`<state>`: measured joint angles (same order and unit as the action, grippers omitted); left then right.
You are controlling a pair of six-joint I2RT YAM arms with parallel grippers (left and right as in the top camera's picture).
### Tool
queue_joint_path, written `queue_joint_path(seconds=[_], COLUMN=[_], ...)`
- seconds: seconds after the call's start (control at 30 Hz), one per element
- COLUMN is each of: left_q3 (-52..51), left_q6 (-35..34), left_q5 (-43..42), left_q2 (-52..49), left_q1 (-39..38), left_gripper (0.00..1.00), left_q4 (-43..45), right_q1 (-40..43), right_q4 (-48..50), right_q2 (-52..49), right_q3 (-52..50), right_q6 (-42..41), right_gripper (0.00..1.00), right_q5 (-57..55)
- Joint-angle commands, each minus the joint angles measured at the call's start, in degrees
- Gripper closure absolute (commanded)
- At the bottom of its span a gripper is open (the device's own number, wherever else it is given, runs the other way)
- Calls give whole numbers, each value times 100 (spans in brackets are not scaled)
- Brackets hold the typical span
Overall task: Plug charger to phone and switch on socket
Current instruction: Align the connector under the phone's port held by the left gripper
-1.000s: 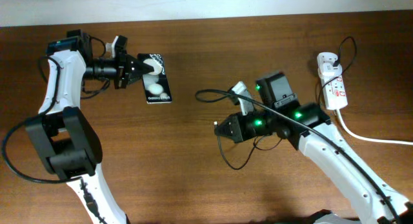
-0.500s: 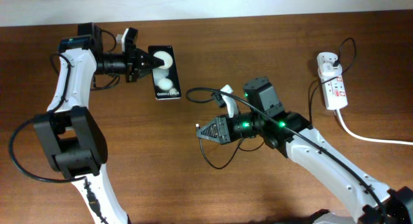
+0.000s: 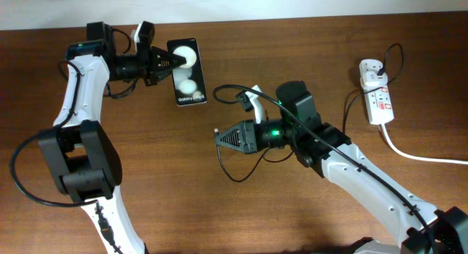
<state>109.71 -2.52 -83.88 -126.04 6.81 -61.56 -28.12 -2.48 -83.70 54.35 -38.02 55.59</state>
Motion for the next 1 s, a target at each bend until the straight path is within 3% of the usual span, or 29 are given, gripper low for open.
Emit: queue_joint_path(seconds=[0.0,0.2,0.73,0.97], left_q3=[37,37,37,37], left_q6=[109,105,109,109], left_q5=[-533,-632,-632,-632], left_q2=[11,11,11,11], left_q1=[4,-153,-568,-603], left_gripper=[100,100,100,100], left_q4=[35,48,116,136], right_q1=[-166,-188,-179,422], right_q4=[151,181,789,789], right_q2=[-31,-76,-566,-566], right_q3=[-7,-7,-7,-7], right_q6=[-149,-151,-146,52], right_gripper=[96,96,96,96], right_q5=[70,-376,-31,505])
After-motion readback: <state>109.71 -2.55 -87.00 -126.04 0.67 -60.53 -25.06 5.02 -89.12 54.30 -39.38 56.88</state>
